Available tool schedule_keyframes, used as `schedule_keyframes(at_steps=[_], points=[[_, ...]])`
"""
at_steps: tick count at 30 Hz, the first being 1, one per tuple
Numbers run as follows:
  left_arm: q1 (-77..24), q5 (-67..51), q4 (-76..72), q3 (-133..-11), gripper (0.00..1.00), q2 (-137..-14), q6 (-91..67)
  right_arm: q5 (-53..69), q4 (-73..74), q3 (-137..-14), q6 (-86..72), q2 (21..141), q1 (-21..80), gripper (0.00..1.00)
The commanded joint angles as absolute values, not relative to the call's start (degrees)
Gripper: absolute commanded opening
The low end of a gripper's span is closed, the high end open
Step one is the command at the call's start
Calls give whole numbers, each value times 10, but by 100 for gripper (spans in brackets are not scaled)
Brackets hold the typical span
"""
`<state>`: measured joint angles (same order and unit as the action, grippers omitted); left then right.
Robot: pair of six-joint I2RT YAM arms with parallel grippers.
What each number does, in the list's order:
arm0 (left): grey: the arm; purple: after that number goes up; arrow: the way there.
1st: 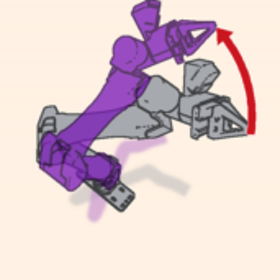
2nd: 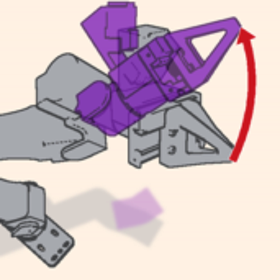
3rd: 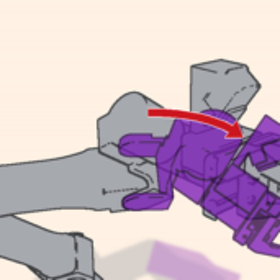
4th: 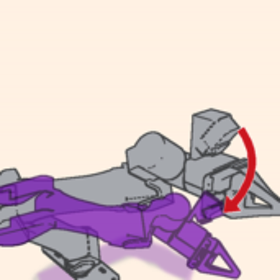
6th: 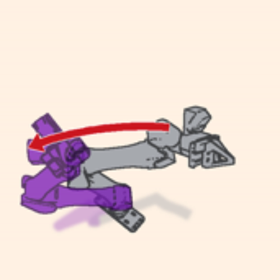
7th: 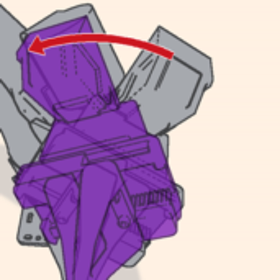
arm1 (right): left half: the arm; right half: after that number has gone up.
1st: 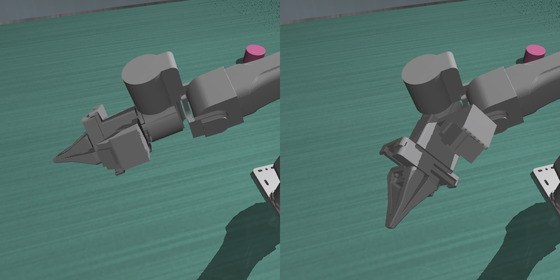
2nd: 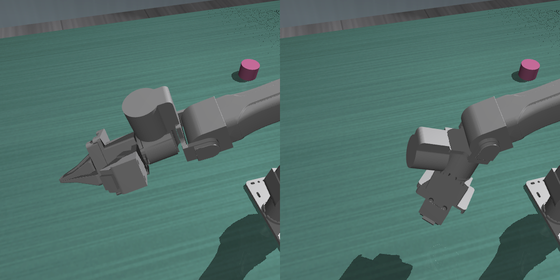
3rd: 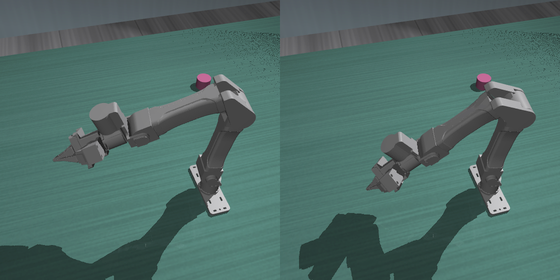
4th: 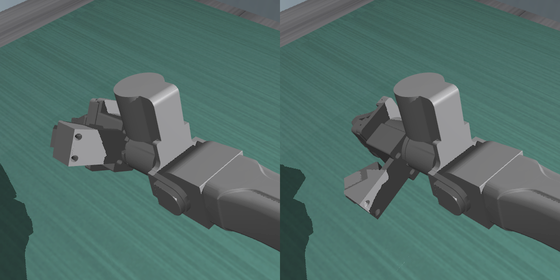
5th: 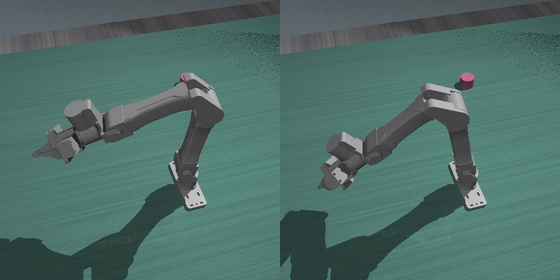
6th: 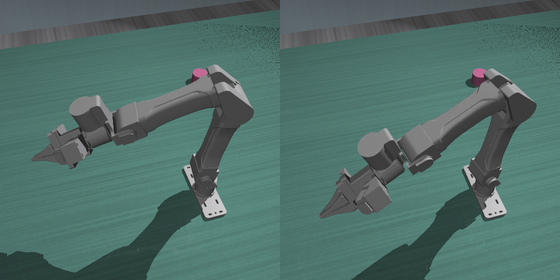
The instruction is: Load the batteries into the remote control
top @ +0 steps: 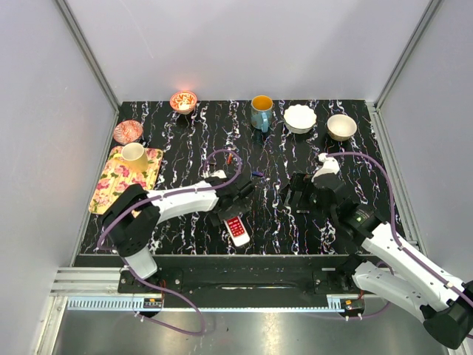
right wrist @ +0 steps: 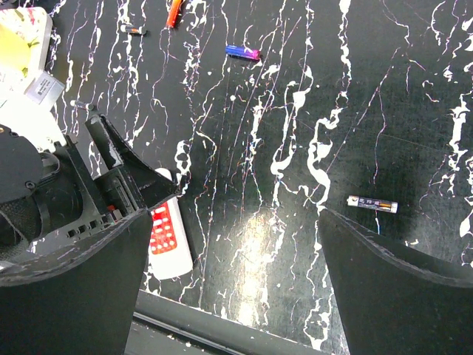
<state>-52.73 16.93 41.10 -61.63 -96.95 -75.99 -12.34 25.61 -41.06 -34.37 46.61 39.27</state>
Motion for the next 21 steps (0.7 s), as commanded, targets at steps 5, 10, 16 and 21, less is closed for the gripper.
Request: schedule_keyframes(at_steps=[5,10,16,21], points=[[-515,134,371,-593,76,-985,-742,-114,245,-408,-349,469,395,100],[-511,129,359,-586,72,-989,-733,-118,245,-407,-350,470,395,100],[-508,115,335,-571,53,-987,-723,-115,246,-409,-351,476,395,99],[-506,134,324,-573,17,-938,-703,-113,248,-420,-350,478,395,100]])
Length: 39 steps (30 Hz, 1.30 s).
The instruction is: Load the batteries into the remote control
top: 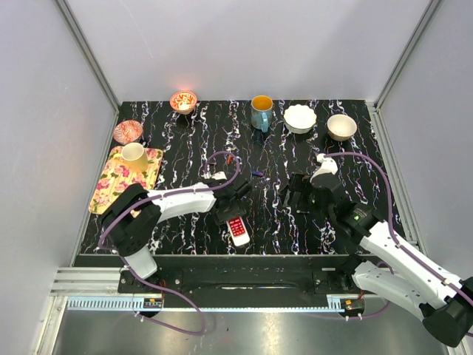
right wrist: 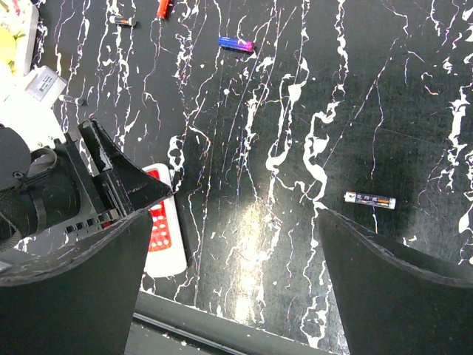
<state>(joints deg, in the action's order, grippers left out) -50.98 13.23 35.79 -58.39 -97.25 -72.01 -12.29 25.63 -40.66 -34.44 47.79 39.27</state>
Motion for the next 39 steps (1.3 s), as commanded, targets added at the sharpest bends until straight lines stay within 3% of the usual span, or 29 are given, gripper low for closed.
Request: schedule_keyframes(at_steps=[1,4,8,12,18,22,27,32,39], points=[[-506,143,324,-580,13,-927,-692,-113,250,-424,-350,478,395,100],[-506,153,306,-584,1,-872,-656,-108,253,-441,-338,478,395,100],[-496,121,181,-537,0,-775,-585,-125,217,-428,-385,457,395,100],[-470,53,-92,-401,0,-644,-541,31,49,-357,-392,405,394,100],[-392,-81,-265,-316,0,-545,-526,176,-26,-378,-433,449,393,100],[-301,-262,-457,-273,0,-544,-612,239,-121,-365,-466,475,393,100],[-268,-368,-655,-273,0,-611,-720,301,-213,-351,-497,500,392,100],[-268,-410,-741,-284,0,-656,-771,316,-248,-367,-497,530,392,100],[-269,-419,-713,-294,0,-651,-753,357,-264,-399,-502,597,392,100]])
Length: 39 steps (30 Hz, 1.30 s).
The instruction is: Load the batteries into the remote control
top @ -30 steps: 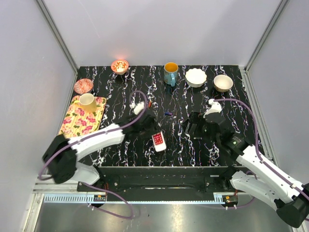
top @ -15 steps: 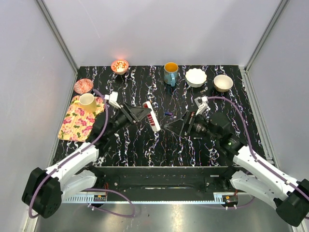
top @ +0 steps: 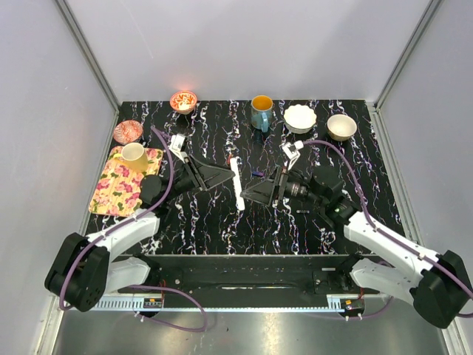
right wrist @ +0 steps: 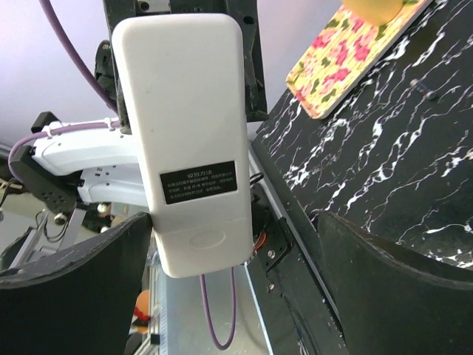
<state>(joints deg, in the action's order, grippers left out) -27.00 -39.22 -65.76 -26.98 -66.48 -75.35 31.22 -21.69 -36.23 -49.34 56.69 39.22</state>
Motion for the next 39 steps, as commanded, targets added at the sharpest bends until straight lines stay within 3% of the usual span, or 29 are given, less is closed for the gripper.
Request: schedule_keyframes(at_steps=[1,11,19,28,35,36,38,39], points=[[-268,-417,-707,-294,0,-649,-749,363,-280,-398,-507,602,392,100],[-268,-402,-643,-305,0,-634,-708,419,-374,-389,-577,646,392,99],[-268,-370,-650,-304,0,-636,-705,443,-432,-378,-620,673,392,86],[-268,-365,-665,-314,0,-644,-715,451,-417,-371,-613,676,393,77],[-268,-364,-686,-310,0,-651,-728,463,-428,-372,-620,691,393,50],[-268,-366,-684,-311,0,-651,-728,464,-429,-374,-620,692,393,41],[-268,-371,-666,-312,35,-650,-725,468,-425,-376,-614,689,393,30],[-268,-372,-655,-313,47,-648,-719,468,-404,-386,-606,683,392,16]])
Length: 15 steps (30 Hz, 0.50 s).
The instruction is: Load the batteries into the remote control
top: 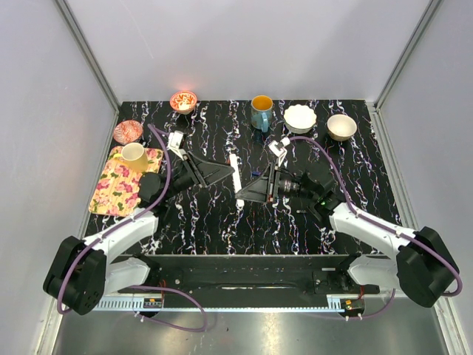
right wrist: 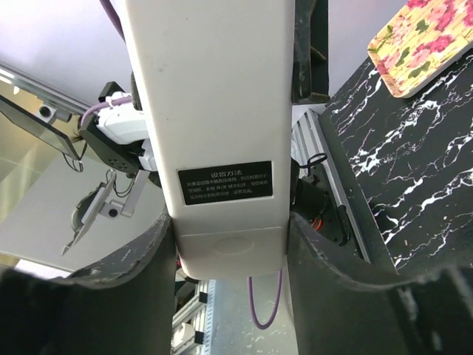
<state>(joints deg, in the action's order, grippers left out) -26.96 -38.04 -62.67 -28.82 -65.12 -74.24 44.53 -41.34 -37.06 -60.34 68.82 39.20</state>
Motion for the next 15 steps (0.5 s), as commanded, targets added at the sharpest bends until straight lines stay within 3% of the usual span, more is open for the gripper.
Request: schedule_keyframes(at_steps=[1,2,3,9,11,15], points=[[-268,-371,-642,-313,64,-645,-713,468,-382,-394,-578,676,393,7],[-267,-368,-603,-313,71,-634,-705,464,-349,-403,-553,668,393,0],[-265,-358,-578,-315,99,-626,-685,458,-248,-433,-520,646,394,0],[-262,-272,-236,-384,99,-551,-531,275,191,-580,-239,617,407,0],[-264,-244,-139,-416,99,-541,-505,200,235,-593,-201,621,411,0],[-292,-166,-92,-421,99,-529,-495,126,265,-599,-184,627,422,0]])
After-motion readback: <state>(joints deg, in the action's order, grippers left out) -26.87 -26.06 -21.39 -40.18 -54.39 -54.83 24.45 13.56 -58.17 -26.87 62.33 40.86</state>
